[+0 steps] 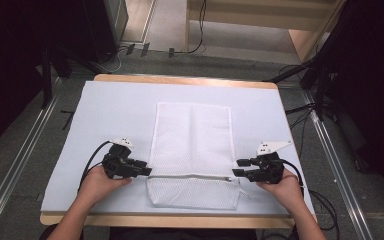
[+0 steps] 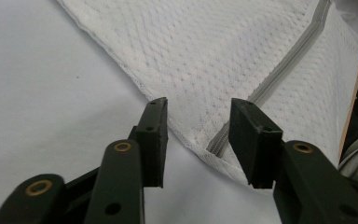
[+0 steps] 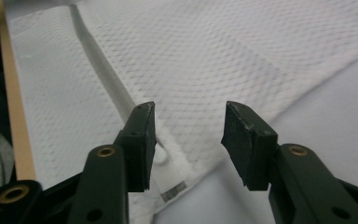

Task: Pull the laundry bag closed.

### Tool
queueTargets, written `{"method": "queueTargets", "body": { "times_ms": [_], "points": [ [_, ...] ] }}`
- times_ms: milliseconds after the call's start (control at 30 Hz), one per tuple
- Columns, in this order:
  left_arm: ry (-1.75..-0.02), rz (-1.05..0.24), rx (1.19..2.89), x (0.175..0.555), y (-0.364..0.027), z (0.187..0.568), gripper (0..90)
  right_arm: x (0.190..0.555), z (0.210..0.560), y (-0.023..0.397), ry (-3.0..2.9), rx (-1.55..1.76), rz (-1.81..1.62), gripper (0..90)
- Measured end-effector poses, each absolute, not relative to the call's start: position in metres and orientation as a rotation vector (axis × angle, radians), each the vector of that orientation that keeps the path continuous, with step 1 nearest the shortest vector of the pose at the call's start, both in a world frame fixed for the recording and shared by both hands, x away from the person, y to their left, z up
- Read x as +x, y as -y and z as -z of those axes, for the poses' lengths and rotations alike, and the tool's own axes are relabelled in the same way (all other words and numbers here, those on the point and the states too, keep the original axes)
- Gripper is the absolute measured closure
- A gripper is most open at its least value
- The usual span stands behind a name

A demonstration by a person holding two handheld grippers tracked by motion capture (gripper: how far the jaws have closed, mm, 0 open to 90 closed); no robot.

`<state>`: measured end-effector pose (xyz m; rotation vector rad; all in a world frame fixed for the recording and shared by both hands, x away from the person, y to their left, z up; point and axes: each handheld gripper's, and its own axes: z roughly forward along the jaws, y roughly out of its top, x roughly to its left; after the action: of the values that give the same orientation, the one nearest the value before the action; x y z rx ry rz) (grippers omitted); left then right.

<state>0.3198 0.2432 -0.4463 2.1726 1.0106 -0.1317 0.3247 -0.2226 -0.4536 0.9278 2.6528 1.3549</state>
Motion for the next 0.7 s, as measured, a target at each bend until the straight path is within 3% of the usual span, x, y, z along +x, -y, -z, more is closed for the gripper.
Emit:
{"method": "queueTargets", "body": {
  "times_ms": [233,700],
  "points": [
    [-1.027,0.082,2.159,0.321,-0.249,0.441,43.0,0.327,0.454,0.238,-2.544,1.012,-1.335,43.8],
    [-1.062,-0.025,2.116,0.323,-0.266,0.438,34.3,0.332,0.458,0.256,-2.427,1.118,-1.290,34.1]
  ]
}}
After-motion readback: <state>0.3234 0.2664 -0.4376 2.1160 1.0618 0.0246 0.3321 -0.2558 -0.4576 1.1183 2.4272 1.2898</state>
